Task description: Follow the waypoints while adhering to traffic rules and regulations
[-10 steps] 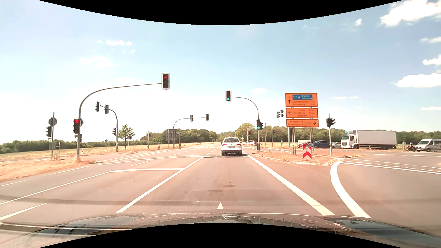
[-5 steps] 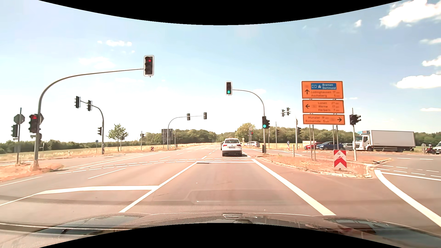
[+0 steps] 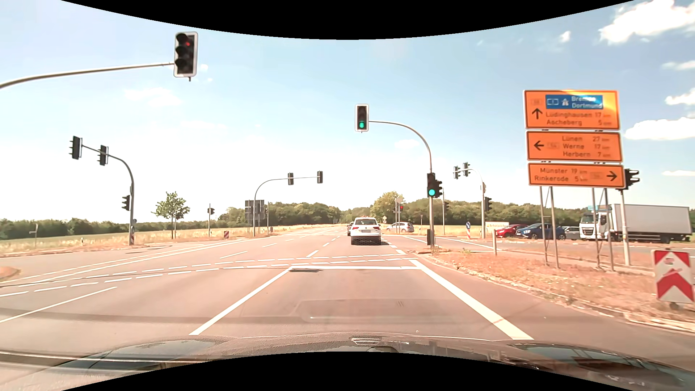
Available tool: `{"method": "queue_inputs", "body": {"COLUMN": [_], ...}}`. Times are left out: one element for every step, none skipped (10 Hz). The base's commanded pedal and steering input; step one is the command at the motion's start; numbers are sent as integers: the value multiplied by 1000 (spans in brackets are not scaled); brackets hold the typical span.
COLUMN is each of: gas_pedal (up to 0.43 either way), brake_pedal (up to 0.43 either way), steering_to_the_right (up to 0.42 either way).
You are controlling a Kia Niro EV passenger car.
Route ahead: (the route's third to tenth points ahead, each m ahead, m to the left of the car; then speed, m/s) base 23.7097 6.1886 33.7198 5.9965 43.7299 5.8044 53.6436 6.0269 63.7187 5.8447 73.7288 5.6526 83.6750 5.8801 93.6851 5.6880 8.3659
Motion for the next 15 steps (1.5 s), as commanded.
{"method": "queue_inputs", "body": {"gas_pedal": [189, 189, 189, 189, 189, 189, 189, 189, 177, 157, 157, 157, 157, 157, 157], "brake_pedal": [0, 0, 0, 0, 0, 0, 0, 0, 0, 0, 0, 0, 0, 0, 0], "steering_to_the_right": [2, 2, 2, 3, 3, 3, 1, 1, 0, 0, 0, 0, 0, 0, 0]}}
